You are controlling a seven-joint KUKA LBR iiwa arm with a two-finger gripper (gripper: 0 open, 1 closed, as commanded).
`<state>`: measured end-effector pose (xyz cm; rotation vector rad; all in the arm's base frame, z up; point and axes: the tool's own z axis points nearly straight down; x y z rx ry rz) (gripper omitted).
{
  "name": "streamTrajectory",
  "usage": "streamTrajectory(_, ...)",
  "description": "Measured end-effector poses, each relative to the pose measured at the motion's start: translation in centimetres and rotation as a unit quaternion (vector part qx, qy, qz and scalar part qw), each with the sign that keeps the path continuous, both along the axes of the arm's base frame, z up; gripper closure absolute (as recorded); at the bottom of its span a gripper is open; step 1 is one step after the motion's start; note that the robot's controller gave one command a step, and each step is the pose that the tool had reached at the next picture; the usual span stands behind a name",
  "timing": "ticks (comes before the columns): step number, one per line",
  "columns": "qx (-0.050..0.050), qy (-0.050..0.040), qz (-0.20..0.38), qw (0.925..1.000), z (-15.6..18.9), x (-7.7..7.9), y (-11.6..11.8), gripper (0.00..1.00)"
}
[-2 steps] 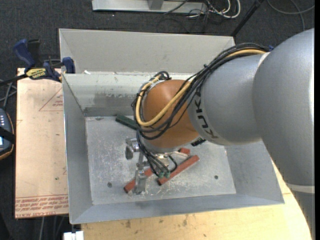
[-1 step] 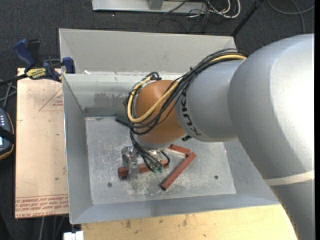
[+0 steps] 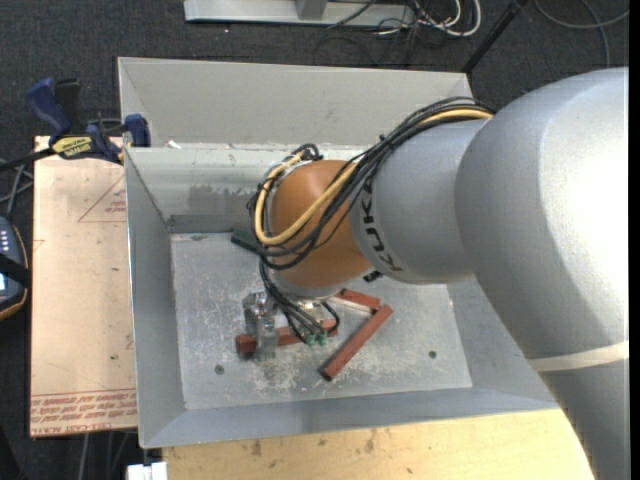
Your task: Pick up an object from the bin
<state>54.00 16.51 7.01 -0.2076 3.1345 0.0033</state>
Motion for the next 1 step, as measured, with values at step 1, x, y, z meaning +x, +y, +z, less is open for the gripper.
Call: streamTrajectory(1,0.000,-0.0028,-0.008,1.0000,20.32,2.93,-1.91,1.00)
